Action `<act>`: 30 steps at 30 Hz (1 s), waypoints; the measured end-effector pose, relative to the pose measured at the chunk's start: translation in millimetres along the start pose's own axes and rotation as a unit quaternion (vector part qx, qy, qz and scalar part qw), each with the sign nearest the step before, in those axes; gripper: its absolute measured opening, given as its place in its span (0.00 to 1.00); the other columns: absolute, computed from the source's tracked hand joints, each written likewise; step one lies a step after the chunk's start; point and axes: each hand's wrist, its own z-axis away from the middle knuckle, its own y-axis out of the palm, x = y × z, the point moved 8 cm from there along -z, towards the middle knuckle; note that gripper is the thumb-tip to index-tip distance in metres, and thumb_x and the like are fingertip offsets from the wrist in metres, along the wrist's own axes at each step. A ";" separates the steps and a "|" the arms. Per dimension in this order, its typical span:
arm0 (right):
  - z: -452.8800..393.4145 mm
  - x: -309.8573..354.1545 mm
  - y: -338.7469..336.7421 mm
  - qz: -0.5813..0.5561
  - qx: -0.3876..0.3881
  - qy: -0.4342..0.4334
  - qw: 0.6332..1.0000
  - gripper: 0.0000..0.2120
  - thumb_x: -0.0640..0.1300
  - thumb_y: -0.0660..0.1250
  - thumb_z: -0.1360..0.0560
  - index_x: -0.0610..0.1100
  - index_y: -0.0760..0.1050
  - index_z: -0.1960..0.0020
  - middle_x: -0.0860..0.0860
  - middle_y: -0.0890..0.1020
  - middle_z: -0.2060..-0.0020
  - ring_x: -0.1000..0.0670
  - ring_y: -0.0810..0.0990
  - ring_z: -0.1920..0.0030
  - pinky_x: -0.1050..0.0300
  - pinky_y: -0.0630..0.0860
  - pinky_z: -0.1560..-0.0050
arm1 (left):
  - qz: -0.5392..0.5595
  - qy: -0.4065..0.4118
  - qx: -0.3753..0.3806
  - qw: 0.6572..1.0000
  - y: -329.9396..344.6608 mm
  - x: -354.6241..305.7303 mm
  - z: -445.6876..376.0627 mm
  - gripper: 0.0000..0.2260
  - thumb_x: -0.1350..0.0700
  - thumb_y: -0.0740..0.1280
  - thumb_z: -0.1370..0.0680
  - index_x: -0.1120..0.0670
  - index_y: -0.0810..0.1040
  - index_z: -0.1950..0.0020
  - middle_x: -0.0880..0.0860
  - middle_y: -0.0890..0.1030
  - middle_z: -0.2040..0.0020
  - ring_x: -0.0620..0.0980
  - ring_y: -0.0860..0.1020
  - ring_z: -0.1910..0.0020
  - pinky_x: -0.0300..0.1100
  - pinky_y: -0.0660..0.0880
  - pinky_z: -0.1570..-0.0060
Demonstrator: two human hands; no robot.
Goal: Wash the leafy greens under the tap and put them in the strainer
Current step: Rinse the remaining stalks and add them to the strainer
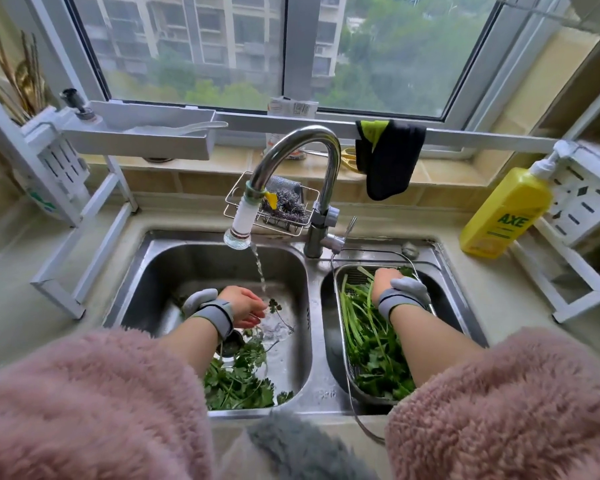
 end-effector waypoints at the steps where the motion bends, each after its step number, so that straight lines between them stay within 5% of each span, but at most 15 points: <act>1: 5.3 7.2 -4.3 -0.001 -0.017 -0.026 1.000 0.14 0.36 0.56 0.22 0.35 0.71 0.39 0.38 0.74 0.43 0.39 0.73 0.39 0.58 0.68 0.56 | 0.005 -0.001 -0.001 1.000 -2.2 1.8 0.5 0.06 0.66 0.68 0.25 0.60 0.74 0.61 0.57 0.78 0.70 0.51 0.74 0.73 0.35 0.75 0.75; 5: 16.0 14.7 -16.3 -0.057 -0.065 -0.037 0.996 0.16 0.38 0.56 0.22 0.35 0.70 0.35 0.38 0.73 0.37 0.39 0.72 0.36 0.50 0.70 0.40 | 0.005 -0.003 -0.005 1.000 -6.3 5.9 2.0 0.08 0.66 0.67 0.25 0.60 0.74 0.63 0.59 0.77 0.66 0.52 0.74 0.70 0.37 0.75 0.72; 9: 24.6 43.9 -22.4 -0.030 -0.075 -0.093 0.992 0.15 0.37 0.59 0.24 0.43 0.74 0.38 0.45 0.77 0.41 0.43 0.76 0.42 0.52 0.74 0.44 | 0.000 -0.007 -0.010 1.000 -13.7 12.3 -0.1 0.08 0.66 0.67 0.24 0.59 0.74 0.63 0.57 0.78 0.66 0.51 0.75 0.69 0.39 0.75 0.66; 18: 72.9 173.1 62.1 -0.007 0.084 -0.302 0.949 0.13 0.37 0.59 0.23 0.43 0.77 0.41 0.45 0.80 0.42 0.43 0.77 0.41 0.55 0.73 0.42 | 0.026 -0.047 -0.028 0.998 -43.8 51.6 -2.0 0.08 0.64 0.67 0.24 0.58 0.74 0.63 0.56 0.78 0.65 0.51 0.75 0.68 0.39 0.74 0.68; 23: 106.6 226.2 134.3 0.076 0.179 -0.349 0.917 0.13 0.41 0.57 0.21 0.39 0.78 0.44 0.42 0.81 0.46 0.43 0.78 0.53 0.53 0.75 0.47 | 0.037 -0.075 -0.044 0.995 -72.7 76.0 -7.8 0.08 0.63 0.65 0.23 0.58 0.73 0.62 0.56 0.77 0.67 0.49 0.74 0.72 0.38 0.74 0.69; 30: 128.7 281.9 186.3 0.072 0.233 -0.325 0.914 0.16 0.39 0.57 0.21 0.36 0.70 0.36 0.39 0.75 0.38 0.40 0.74 0.38 0.51 0.71 0.41 | 0.054 -0.109 -0.060 0.991 -116.0 101.9 -16.5 0.08 0.63 0.62 0.21 0.59 0.72 0.61 0.56 0.73 0.68 0.48 0.69 0.72 0.34 0.68 0.74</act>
